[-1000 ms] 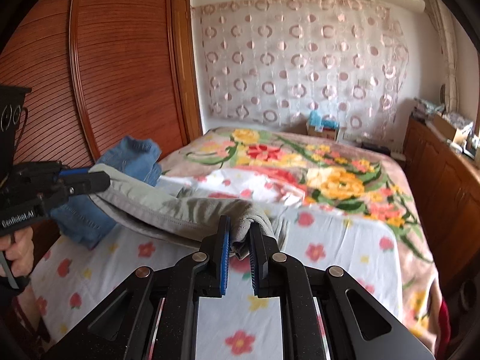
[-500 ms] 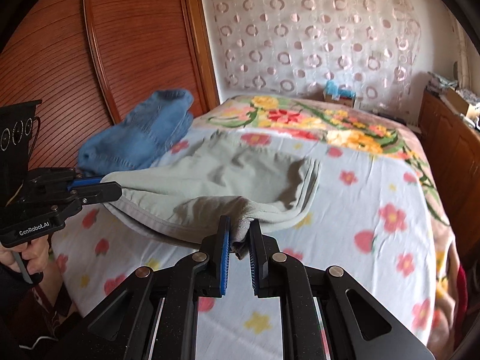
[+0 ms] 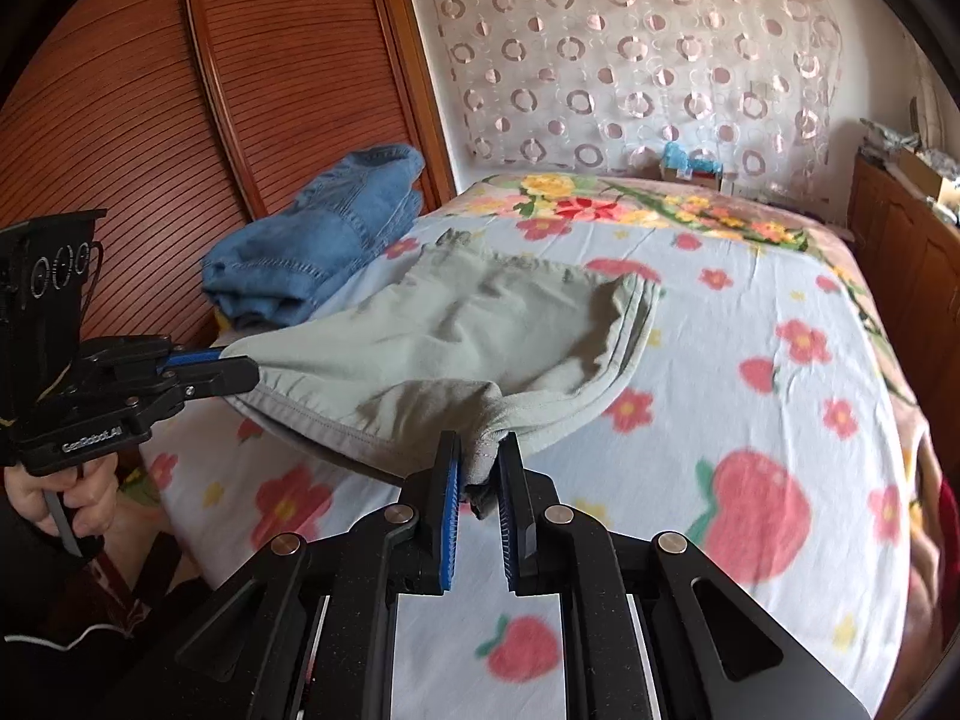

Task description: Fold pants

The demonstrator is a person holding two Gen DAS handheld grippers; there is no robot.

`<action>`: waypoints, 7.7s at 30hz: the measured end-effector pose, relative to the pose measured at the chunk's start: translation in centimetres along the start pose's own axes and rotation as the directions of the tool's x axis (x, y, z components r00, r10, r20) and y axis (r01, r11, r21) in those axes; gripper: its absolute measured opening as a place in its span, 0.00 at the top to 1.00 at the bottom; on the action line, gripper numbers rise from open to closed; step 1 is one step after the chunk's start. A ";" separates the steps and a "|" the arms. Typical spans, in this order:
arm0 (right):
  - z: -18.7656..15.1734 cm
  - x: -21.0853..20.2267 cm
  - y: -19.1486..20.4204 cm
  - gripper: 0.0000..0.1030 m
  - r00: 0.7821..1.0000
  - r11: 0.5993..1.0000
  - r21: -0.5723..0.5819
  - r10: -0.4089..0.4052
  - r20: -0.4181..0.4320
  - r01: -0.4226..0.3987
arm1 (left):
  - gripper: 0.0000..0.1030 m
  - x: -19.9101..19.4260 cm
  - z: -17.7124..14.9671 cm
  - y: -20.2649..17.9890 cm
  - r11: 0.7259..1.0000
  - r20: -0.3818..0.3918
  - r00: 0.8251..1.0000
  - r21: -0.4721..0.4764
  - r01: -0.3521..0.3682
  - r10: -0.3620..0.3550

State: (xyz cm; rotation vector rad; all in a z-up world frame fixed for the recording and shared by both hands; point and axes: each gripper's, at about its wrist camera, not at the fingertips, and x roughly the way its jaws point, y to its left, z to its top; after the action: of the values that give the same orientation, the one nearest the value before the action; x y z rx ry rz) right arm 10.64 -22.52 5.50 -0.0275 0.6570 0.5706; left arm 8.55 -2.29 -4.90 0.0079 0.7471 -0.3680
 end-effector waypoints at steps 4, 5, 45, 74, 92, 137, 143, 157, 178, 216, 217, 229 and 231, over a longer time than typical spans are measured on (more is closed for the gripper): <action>-0.5 0.1 0.0 0.89 1.000 1.000 -0.006 0.005 -0.016 -0.005 | 0.91 -0.4 -1.1 -0.5 1.000 -0.013 1.000 0.007 0.004 -0.004; -0.7 -0.1 0.1 0.89 1.000 1.000 -0.013 0.000 -0.017 -0.001 | 0.91 -0.4 -1.4 -0.7 1.000 -0.017 1.000 0.009 0.005 -0.005; -1.3 0.9 -1.0 0.89 0.999 1.000 -0.026 0.015 0.037 -0.014 | 0.91 -3.3 -3.7 -2.7 0.999 0.001 0.999 0.033 0.032 -0.032; 3.5 7.2 -2.6 0.89 0.987 0.992 -0.083 -0.088 0.136 0.100 | 0.91 1.0 2.1 0.7 0.998 0.142 0.989 0.040 -0.054 0.047; 5.9 11.8 -3.8 0.89 0.989 0.990 -0.071 -0.118 0.085 0.124 | 0.87 4.1 3.8 3.1 0.997 0.131 0.988 0.013 -0.081 0.079; 8.9 14.5 -9.5 0.62 0.973 0.973 0.028 -0.226 -0.058 0.227 | 0.43 9.1 5.0 6.6 0.987 -0.032 0.987 0.008 -0.158 0.158; 7.4 11.5 -8.7 0.62 0.988 0.988 0.006 -0.151 -0.010 0.151 | 0.43 6.8 4.0 5.3 0.993 0.000 0.993 0.016 -0.117 0.117; 1.0 7.1 -7.5 0.62 0.995 0.997 0.005 -0.080 -0.061 0.080 | 0.61 4.2 -1.5 3.0 1.000 -0.056 0.998 0.002 -0.022 0.022; -0.2 7.1 -7.2 0.91 0.996 0.999 0.034 -0.040 -0.082 0.043 | 0.91 4.7 -3.4 3.8 1.000 -0.077 0.997 -0.013 -0.024 0.023; -3.5 -1.4 -4.2 0.95 0.998 0.998 -0.001 -0.058 -0.015 0.058 | 0.93 -1.1 -3.6 0.9 0.999 -0.034 0.999 0.041 -0.003 0.005; -3.5 -1.5 -4.1 0.95 0.998 0.998 -0.003 -0.058 -0.013 0.058 | 0.93 -1.2 -3.7 0.8 0.999 -0.034 0.999 0.045 -0.005 0.006; -4.0 0.0 -4.6 0.95 0.997 0.998 0.018 -0.051 -0.060 0.052 | 0.87 -0.5 -3.9 0.2 0.999 -0.057 0.998 0.035 0.008 -0.006; -3.9 -0.2 -4.5 0.95 0.997 0.998 0.016 -0.052 -0.058 0.053 | 0.75 -0.4 -3.7 0.3 0.999 -0.050 0.999 0.034 0.003 -0.002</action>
State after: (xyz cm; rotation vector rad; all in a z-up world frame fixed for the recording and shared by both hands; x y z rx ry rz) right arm 10.56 -27.18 1.80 -0.0446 0.7158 0.5146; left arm 5.87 -1.40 -7.40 0.0485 0.7899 -0.3840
